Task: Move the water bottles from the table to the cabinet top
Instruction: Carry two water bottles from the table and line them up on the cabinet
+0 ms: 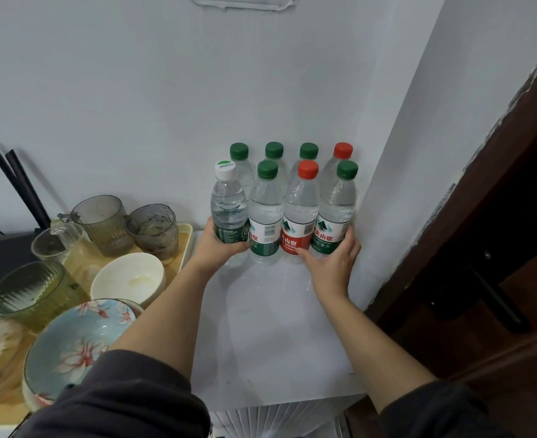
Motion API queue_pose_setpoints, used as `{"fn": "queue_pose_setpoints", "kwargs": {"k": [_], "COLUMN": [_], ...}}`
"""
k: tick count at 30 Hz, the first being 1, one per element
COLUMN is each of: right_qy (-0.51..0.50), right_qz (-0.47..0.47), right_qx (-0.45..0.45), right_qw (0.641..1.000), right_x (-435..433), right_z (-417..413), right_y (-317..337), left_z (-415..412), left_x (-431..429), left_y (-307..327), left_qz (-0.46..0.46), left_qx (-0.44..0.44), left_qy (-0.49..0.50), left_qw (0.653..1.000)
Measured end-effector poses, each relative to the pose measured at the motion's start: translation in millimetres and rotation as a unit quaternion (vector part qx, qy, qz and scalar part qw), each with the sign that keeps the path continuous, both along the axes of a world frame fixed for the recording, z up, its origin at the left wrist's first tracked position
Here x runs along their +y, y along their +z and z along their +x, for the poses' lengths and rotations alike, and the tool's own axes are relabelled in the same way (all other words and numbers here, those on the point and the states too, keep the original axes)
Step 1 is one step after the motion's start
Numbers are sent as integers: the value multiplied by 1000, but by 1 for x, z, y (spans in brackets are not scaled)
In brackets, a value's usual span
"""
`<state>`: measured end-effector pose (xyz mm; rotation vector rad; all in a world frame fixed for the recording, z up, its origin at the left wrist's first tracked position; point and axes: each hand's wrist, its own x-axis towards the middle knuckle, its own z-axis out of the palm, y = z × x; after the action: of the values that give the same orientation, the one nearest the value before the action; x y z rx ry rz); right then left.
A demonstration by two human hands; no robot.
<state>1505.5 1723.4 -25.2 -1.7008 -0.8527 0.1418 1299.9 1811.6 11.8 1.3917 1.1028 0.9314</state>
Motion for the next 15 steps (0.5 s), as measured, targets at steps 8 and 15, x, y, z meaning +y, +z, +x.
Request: {"fn": "queue_pose_setpoints", "kwargs": {"k": [8,15], "right_qy": [4,11], "right_qz": [-2,-7], "right_qx": [4,1], "right_qw": [1000,1000], "right_x": [0,-2], "right_z": [0,0], "right_y": [-1,1], "left_z": [1,4], "left_x": [-4,-17], "left_y": [-2,5], "left_qz": [-14,-57], "left_qx": [-27,-134], "left_qy": [-6,50], "left_qw": [1000,988]}}
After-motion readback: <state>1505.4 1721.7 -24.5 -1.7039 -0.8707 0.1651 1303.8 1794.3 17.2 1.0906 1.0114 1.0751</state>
